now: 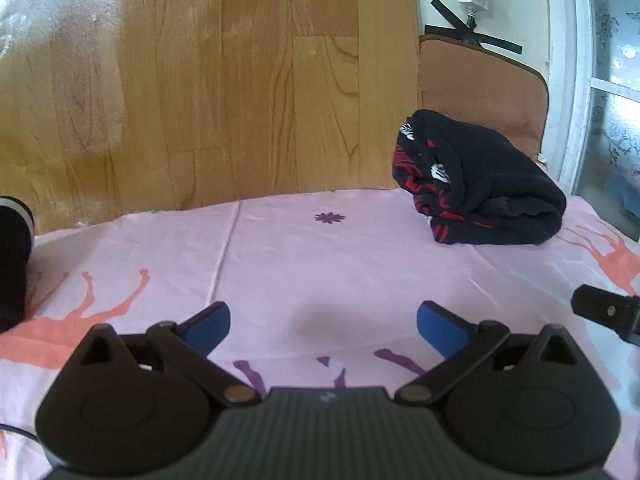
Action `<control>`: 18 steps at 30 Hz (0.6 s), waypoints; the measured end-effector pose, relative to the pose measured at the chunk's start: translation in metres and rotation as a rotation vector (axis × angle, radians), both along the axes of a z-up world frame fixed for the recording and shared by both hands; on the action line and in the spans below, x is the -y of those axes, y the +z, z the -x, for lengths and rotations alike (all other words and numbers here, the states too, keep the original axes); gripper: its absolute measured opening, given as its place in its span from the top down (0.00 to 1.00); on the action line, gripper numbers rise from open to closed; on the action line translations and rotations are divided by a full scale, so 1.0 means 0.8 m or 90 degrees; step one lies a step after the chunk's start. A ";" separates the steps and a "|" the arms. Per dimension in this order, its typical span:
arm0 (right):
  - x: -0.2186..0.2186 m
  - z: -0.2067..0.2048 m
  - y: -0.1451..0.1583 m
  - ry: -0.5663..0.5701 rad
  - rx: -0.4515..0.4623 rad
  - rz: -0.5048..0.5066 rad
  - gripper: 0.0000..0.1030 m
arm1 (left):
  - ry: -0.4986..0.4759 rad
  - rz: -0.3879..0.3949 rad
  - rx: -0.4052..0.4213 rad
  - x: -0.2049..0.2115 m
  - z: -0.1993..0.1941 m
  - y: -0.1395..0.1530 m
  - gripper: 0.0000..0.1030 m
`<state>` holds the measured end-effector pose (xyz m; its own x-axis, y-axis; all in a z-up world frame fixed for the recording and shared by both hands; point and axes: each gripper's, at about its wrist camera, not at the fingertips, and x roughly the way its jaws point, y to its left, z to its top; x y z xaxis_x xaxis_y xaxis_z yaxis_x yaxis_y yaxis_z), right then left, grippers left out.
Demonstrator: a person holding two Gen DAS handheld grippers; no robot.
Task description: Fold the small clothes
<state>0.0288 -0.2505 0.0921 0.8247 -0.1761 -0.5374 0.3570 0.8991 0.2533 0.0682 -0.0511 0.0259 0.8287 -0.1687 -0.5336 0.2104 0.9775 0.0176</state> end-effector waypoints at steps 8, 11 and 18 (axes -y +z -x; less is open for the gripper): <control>0.003 0.000 -0.001 0.002 0.001 -0.004 0.00 | 0.013 -0.040 0.026 0.004 0.006 0.005 0.00; 0.003 0.000 -0.001 0.003 0.001 -0.004 0.00 | 0.008 -0.046 0.031 0.006 0.009 0.006 0.00; 0.004 0.001 -0.001 0.001 0.005 -0.010 0.00 | 0.001 -0.051 0.038 0.006 0.012 0.009 0.00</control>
